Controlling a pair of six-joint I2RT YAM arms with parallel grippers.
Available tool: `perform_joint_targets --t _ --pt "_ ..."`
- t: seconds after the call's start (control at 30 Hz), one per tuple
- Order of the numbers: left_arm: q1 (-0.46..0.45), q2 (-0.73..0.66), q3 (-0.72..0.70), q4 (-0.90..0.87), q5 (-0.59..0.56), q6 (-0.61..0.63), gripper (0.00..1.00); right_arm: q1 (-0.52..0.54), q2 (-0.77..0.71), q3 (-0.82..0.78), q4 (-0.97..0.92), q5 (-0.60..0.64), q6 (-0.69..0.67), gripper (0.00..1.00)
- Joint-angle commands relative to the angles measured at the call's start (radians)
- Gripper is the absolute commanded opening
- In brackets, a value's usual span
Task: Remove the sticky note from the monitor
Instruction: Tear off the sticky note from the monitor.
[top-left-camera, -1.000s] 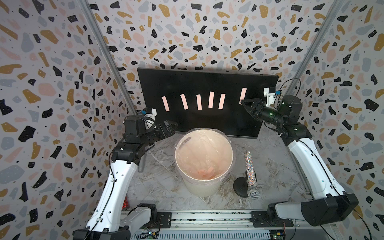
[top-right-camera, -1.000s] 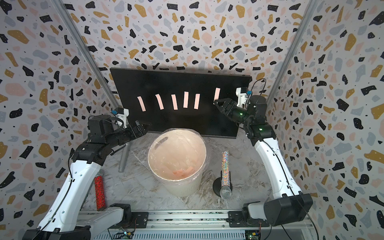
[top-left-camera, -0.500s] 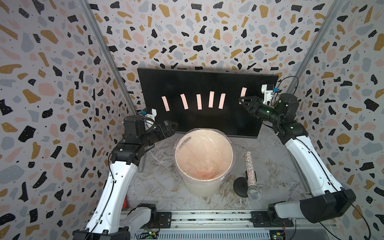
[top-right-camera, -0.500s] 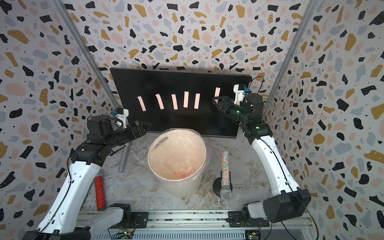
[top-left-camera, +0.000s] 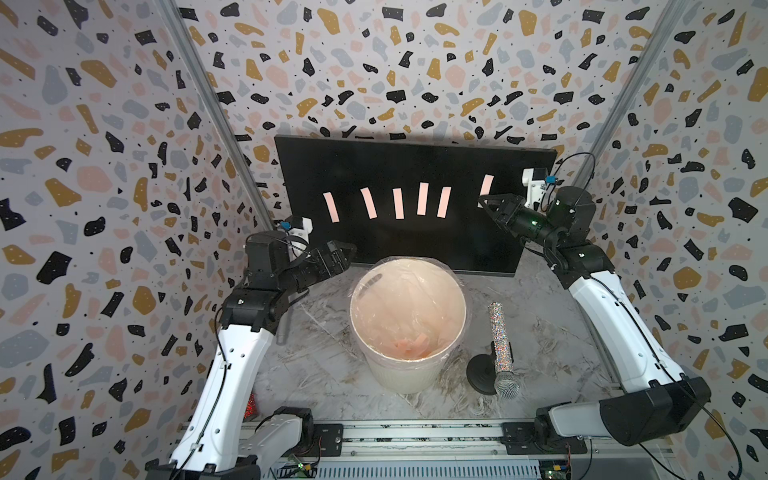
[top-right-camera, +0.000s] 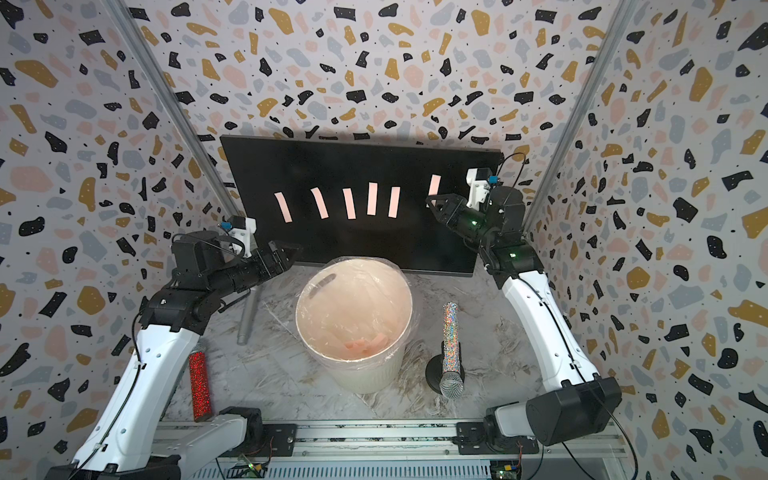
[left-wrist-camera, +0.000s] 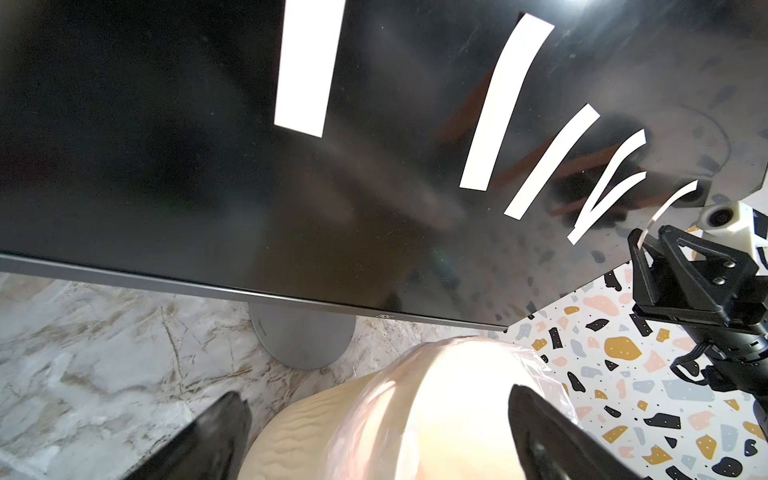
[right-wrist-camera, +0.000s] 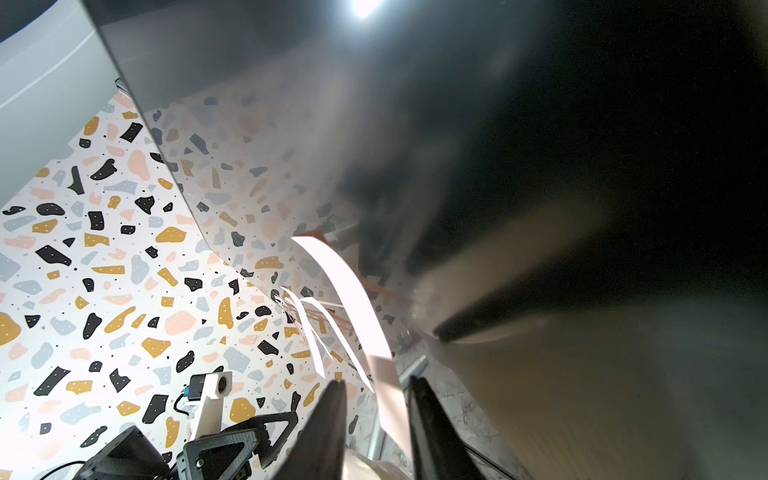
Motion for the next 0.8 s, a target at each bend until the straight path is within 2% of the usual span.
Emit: perform_joint_targets --t 0.0,0.13,0.23,0.77 --pt "-0.005 -0.02 0.015 0.04 0.014 0.001 0.99 0.001 -0.019 0.017 -0.015 0.023 0.009 0.19" --pt "-0.005 -0.02 0.015 0.04 0.016 -0.001 0.99 0.001 -0.022 0.011 -0.016 0.018 0.015 0.06" --pt "-0.005 -0.022 0.014 0.04 0.017 -0.001 0.99 0.001 -0.027 0.006 -0.016 0.014 0.016 0.0" --pt "-0.005 -0.018 0.007 0.042 0.013 -0.007 0.99 0.007 -0.076 -0.051 -0.054 -0.037 0.006 0.0"
